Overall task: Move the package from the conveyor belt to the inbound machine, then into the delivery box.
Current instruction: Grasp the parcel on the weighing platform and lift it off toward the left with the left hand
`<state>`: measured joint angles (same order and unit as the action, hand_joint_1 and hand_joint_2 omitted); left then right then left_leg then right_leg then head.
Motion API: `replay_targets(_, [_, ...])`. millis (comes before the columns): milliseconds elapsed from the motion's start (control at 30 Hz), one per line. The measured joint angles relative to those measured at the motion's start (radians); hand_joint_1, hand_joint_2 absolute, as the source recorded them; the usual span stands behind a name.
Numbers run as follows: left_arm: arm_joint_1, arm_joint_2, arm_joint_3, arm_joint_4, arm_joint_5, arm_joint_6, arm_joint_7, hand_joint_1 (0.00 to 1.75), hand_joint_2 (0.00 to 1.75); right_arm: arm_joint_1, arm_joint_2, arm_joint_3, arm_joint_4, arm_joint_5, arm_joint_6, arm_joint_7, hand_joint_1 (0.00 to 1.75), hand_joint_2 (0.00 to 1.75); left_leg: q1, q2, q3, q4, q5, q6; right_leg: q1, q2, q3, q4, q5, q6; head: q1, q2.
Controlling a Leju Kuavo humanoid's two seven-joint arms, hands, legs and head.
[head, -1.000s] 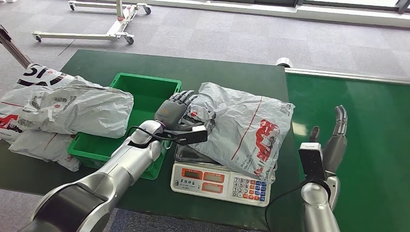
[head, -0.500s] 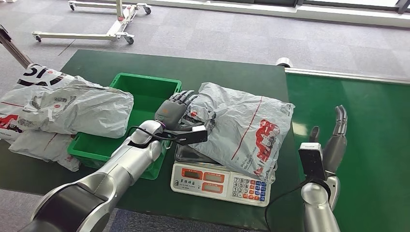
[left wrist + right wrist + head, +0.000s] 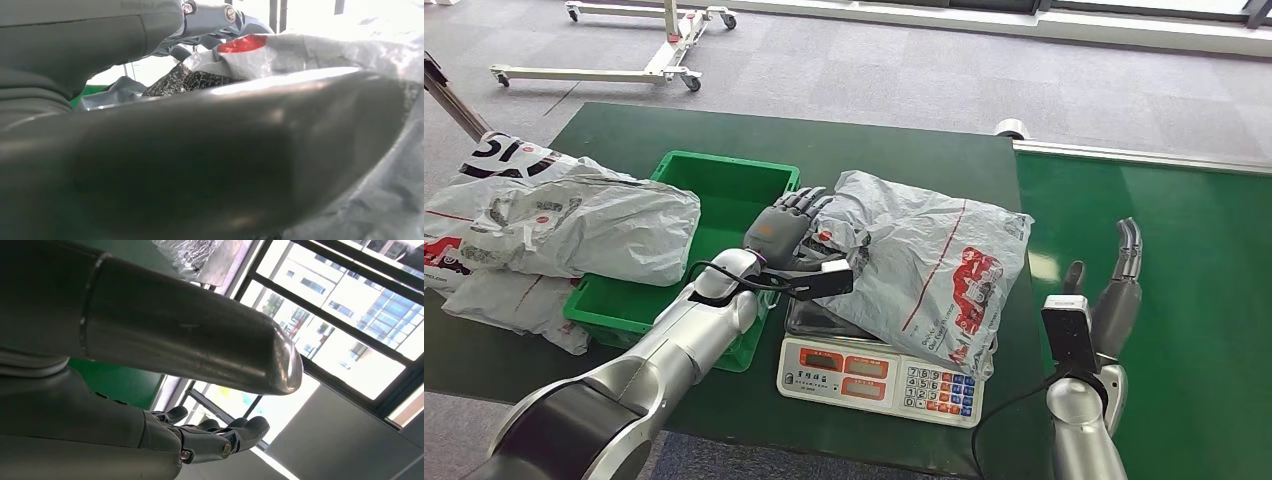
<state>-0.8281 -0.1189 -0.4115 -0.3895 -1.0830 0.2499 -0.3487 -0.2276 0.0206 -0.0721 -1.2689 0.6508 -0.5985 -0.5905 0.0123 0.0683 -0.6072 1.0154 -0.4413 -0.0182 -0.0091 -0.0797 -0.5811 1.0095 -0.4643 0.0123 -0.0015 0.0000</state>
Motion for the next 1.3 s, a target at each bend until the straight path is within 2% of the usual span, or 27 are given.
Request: replay_targets(1300, [-0.005, 0.000, -0.007, 0.005, 0.000, 0.000, 0.000, 0.00, 0.00, -0.003, 0.000, 0.000, 0.004, 0.000, 0.000, 0.000, 0.00, 0.00, 0.000, 0.000, 0.000, 0.000, 0.000, 0.000, 0.000, 0.000, 0.000, 0.000, 0.000, 0.000, 0.000, 0.000])
